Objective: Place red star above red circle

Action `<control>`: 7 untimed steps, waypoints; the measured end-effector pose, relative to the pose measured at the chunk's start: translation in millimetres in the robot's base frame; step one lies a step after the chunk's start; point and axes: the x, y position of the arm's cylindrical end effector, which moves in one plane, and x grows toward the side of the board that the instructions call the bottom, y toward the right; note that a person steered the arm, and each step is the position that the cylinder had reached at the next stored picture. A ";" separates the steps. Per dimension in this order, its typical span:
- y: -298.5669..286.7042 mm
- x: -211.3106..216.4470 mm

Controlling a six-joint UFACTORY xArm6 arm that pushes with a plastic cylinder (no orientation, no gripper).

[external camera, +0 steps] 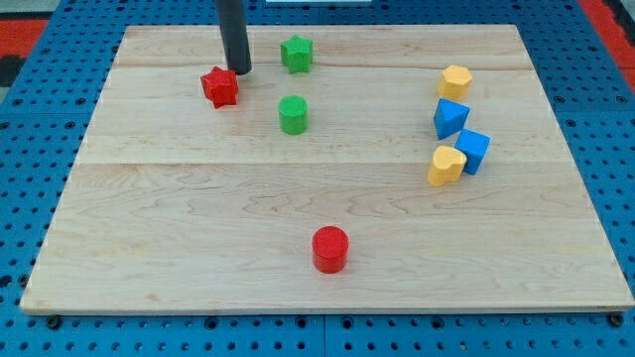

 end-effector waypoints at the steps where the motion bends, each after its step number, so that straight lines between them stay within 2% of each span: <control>1: -8.9 36.4; 2: -24.2 29.6; 3: -74.2 19.7; 4: -49.9 61.2; 5: -37.2 137.4; 6: -2.0 190.4; 7: -30.4 175.9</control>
